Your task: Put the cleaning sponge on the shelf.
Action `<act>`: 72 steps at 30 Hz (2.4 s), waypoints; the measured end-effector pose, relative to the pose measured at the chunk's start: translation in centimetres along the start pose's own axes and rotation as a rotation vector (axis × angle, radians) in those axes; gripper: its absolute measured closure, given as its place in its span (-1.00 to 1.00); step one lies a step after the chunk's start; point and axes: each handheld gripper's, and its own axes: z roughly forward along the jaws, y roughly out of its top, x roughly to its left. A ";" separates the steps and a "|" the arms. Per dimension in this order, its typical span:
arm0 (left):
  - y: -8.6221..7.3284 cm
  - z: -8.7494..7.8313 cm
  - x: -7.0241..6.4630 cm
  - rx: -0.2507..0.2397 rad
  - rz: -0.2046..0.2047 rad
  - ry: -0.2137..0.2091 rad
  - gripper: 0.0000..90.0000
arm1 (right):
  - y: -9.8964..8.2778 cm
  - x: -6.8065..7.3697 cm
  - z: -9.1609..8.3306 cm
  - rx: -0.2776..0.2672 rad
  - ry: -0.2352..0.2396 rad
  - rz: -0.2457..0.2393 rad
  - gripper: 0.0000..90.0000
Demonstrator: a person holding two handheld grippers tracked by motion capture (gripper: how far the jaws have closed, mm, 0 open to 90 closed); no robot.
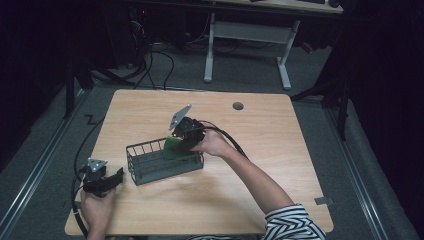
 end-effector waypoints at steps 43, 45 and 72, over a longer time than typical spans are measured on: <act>0.0 0.0 0.0 0.001 0.003 -0.005 -0.23 | -22.8 1.4 -14.2 -0.235 -0.472 0.715 -0.07; 0.0 0.0 0.0 0.001 0.003 -0.005 -0.23 | -23.8 1.7 -14.1 -0.239 -0.484 0.739 -0.08; 0.0 0.0 0.0 0.001 0.002 -0.005 -0.23 | -32.0 4.6 -11.6 -0.187 -0.598 0.874 -0.10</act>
